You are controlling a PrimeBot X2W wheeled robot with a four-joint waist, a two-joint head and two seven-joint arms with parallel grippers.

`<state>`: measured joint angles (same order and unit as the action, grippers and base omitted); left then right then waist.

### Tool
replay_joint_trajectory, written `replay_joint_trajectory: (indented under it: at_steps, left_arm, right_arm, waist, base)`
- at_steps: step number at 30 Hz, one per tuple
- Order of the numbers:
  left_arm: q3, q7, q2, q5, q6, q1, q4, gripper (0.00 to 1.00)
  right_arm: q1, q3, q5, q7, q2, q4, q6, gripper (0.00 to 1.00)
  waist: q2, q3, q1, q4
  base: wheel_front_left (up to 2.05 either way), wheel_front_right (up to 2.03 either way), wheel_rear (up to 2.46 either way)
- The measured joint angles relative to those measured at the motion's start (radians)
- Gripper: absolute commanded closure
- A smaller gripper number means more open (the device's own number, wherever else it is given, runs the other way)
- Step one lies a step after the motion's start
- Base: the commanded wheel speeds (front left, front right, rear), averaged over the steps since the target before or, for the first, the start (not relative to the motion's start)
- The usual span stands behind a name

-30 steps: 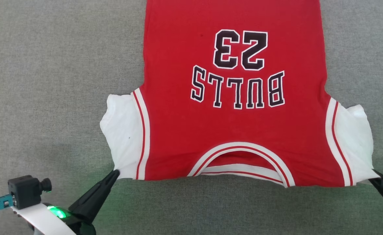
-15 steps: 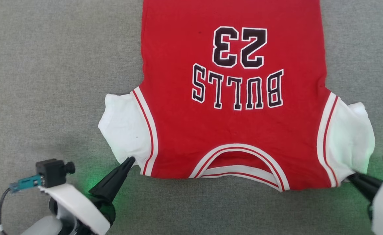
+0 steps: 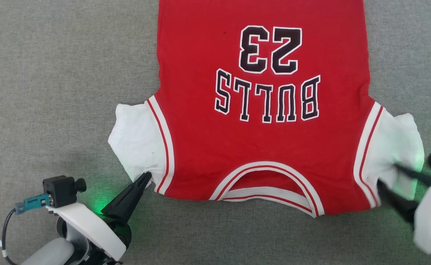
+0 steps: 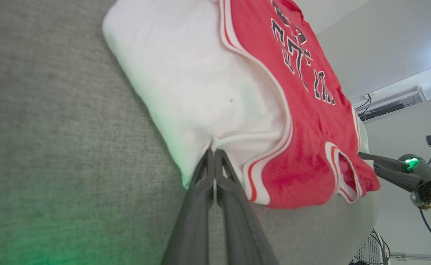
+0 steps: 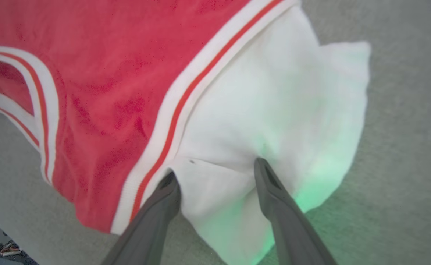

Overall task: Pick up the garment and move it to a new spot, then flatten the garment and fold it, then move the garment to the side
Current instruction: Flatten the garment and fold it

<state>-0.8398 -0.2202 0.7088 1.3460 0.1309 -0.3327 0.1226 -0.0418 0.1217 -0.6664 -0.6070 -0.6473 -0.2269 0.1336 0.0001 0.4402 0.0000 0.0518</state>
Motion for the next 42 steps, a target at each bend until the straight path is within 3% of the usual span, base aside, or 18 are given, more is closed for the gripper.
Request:
replay_joint_trajectory:
  at_steps: [7, 12, 17, 25, 33, 38, 39, 40, 41, 42]
  left_arm:
    - [0.002, -0.026, 0.020, -0.026, 0.000, 0.014, -0.075, 1.00]
    - [0.007, -0.031, 0.017, -0.062, 0.000, 0.006, -0.131, 1.00]
    - [-0.009, -0.026, -0.004, -0.109, 0.000, -0.041, -0.173, 1.00]
    - [-0.078, -0.012, -0.068, -0.149, 0.000, -0.131, -0.204, 1.00]
    - [-0.125, -0.020, -0.089, -0.148, 0.000, -0.172, -0.208, 1.00]
    - [-0.146, -0.031, -0.098, -0.140, 0.000, -0.186, -0.202, 1.00]
    - [-0.150, -0.033, -0.099, -0.140, 0.000, -0.191, -0.201, 1.00]
    - [-0.152, -0.035, -0.099, -0.139, 0.000, -0.195, -0.200, 1.00]
    - [-0.153, -0.036, -0.098, -0.137, 0.000, -0.197, -0.200, 1.00]
    - [-0.155, -0.037, -0.099, -0.131, 0.000, -0.199, -0.200, 1.00]
  right_arm:
    - [-0.069, -0.215, -0.011, -0.066, -0.053, -0.139, -0.003, 0.00]
    - [-0.276, -0.274, -0.033, -0.149, -0.085, -0.100, -0.003, 0.00]
    - [-0.594, -0.195, 0.009, -0.232, -0.100, 0.087, -0.003, 0.00]
    - [-1.039, -0.045, 0.145, -0.430, -0.071, 0.509, -0.003, 0.00]
    - [-1.211, 0.015, 0.257, -0.530, -0.056, 0.739, -0.003, 0.00]
    - [-1.262, 0.022, 0.267, -0.535, -0.046, 0.805, -0.003, 0.00]
    - [-1.267, 0.023, 0.268, -0.533, -0.045, 0.813, -0.003, 0.13]
    - [-1.273, 0.030, 0.269, -0.534, -0.045, 0.817, -0.003, 0.44]
    - [-1.281, 0.035, 0.269, -0.534, -0.045, 0.821, -0.003, 0.58]
    - [-1.286, 0.037, 0.269, -0.533, -0.046, 0.825, -0.003, 0.93]
  waist:
    - [0.0000, 0.009, 0.0000, 0.010]
    - [0.0000, 0.026, 0.0000, 0.047]
    - [0.0000, 0.065, 0.0000, 0.098]
    - [-0.0001, 0.154, 0.0000, 0.228]
    - [0.0000, 0.220, 0.0000, 0.305]
    - [0.0000, 0.248, 0.0000, 0.332]
    - [0.0000, 0.251, 0.0000, 0.334]
    - [0.0000, 0.253, 0.0000, 0.335]
    - [0.0000, 0.256, 0.0000, 0.335]
    - [0.0000, 0.259, 0.0000, 0.336]
  base:
    - [0.00, 0.00, 0.00]
    - [0.00, 0.00, 0.00]
    - [0.00, 0.00, 0.00]
    - [0.00, 0.00, 0.00]
    - [0.00, 0.00, 0.00]
    - [0.00, 0.00, 0.00]
    - [0.00, 0.00, 0.00]
    - [0.00, 0.00, 0.00]
    - [0.00, 0.00, 0.00]
    - [0.00, 0.00, 0.00]
